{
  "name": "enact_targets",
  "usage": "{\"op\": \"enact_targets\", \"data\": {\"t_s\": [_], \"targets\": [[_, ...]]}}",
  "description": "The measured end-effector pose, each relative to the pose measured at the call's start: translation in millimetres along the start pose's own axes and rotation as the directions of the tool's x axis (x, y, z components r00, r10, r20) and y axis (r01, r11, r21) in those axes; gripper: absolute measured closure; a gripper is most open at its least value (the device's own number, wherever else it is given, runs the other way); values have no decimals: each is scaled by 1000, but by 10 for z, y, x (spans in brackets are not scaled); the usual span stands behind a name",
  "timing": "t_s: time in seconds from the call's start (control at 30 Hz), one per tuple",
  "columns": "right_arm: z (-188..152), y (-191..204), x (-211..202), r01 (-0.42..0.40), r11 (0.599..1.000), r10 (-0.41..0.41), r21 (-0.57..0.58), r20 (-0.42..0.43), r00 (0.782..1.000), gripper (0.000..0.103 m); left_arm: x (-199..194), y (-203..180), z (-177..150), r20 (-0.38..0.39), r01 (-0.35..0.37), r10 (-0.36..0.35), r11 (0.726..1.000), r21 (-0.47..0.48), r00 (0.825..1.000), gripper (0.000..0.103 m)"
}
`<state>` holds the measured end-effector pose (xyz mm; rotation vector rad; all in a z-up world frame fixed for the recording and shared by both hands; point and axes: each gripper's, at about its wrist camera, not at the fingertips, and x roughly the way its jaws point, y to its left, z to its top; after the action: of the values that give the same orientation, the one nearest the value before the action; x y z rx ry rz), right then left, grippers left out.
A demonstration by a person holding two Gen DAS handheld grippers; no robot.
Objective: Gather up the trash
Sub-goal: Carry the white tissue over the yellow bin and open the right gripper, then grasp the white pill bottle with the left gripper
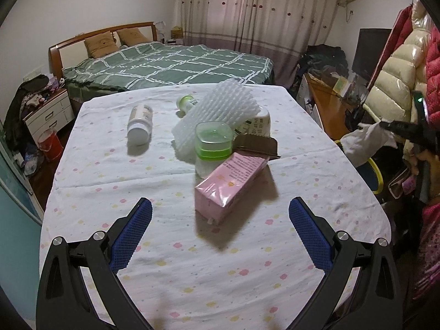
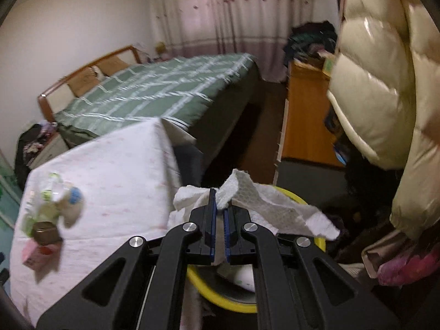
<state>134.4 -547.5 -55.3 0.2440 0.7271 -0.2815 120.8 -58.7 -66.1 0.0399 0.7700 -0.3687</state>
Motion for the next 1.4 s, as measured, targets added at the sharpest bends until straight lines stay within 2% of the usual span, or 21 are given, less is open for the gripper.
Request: {"op": "enact_targets", "data": {"t_s": [0.3,0.47,0.7,1.03,1.17,1.27,1.4], "targets": [[-191,-213,287,81,996,-78,39,-73,994,97,62,-91,14,-14,10,-10,1000,19,1000,5],[-210,-216,246,86,995,-83,40,-72,994,76,70,-113,19,-15,17,-16,1000,25,1000,5],[-201,-174,128,78,997,-76,30,-51,996,73,64,-76,35,-14,17,-17,1000,14,1000,5],[-276,5,159,44,999,-44,5,-52,998,72,215,365,300,-18,-83,82,996,-21,996,5],[-285,96,176,37,999,-37,-10,-53,998,73,456,645,521,-43,-169,167,985,-43,985,5],[-288,142,184,35,999,-35,-16,-52,998,72,645,906,710,-65,-209,204,974,-85,977,5],[-299,201,204,34,999,-36,-19,-57,998,72,963,1212,979,-97,-277,267,953,-120,959,5]]}}
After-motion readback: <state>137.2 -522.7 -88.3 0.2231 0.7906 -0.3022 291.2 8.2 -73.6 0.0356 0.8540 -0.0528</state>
